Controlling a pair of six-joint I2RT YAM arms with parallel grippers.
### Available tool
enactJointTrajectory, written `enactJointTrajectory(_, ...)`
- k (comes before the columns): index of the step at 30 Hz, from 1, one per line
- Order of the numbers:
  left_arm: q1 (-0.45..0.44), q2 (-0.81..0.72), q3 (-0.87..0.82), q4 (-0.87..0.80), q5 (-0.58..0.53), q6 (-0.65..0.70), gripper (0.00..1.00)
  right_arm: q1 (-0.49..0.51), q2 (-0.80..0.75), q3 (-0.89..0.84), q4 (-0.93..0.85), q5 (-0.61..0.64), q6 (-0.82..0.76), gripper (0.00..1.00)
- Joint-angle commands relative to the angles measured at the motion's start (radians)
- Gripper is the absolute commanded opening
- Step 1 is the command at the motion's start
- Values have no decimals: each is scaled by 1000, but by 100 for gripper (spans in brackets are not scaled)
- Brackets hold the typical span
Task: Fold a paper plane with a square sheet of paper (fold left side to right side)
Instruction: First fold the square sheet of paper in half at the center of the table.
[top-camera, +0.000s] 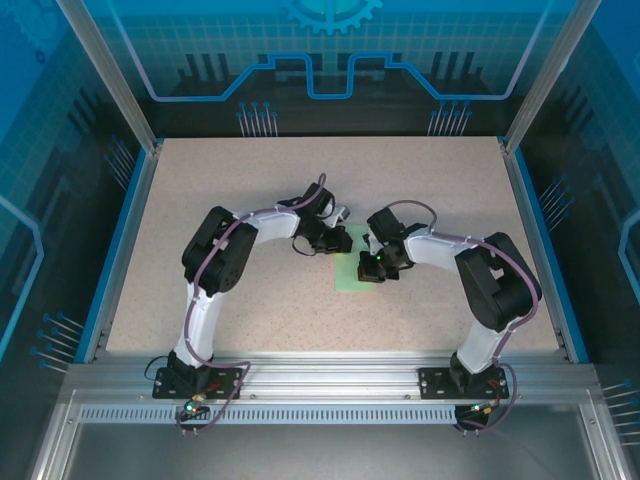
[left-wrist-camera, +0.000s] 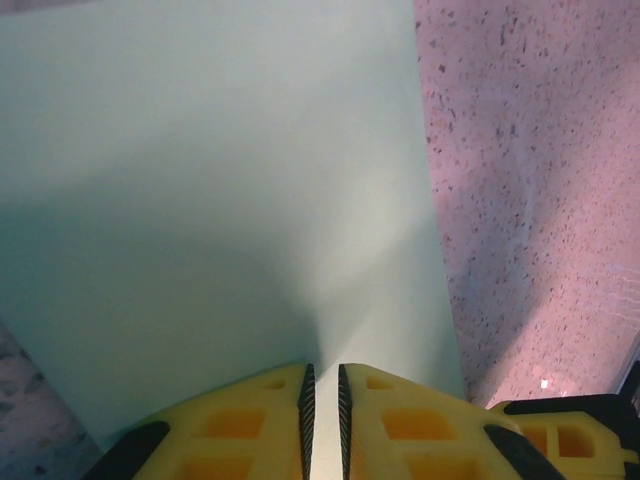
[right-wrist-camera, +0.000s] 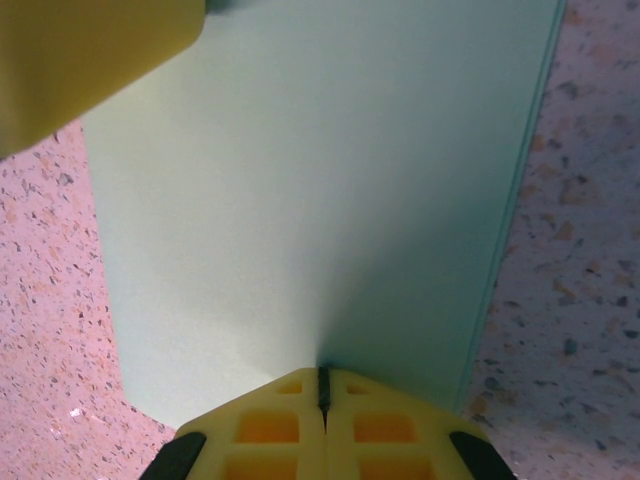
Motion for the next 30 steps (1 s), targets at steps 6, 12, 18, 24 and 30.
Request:
enactJointTrajectory(6, 33, -11, -102, 104, -75, 3, 18, 4, 43, -24, -94, 91, -19, 3)
enactJointTrajectory(12, 52, -7, -67, 85, -90, 5, 19, 5, 43, -29, -96, 95, -20, 3)
enactJointTrajectory(18, 73, 16, -6, 52, -116, 7, 19, 5, 43, -35, -100, 99, -22, 3)
enactJointTrajectory(24, 95, 55, 72, 19, -130, 6, 19, 5, 39, -42, -103, 103, -22, 3)
enactJointTrajectory(30, 120, 111, 168, -25, -152, 3, 19, 4, 33, -47, -107, 104, -23, 3)
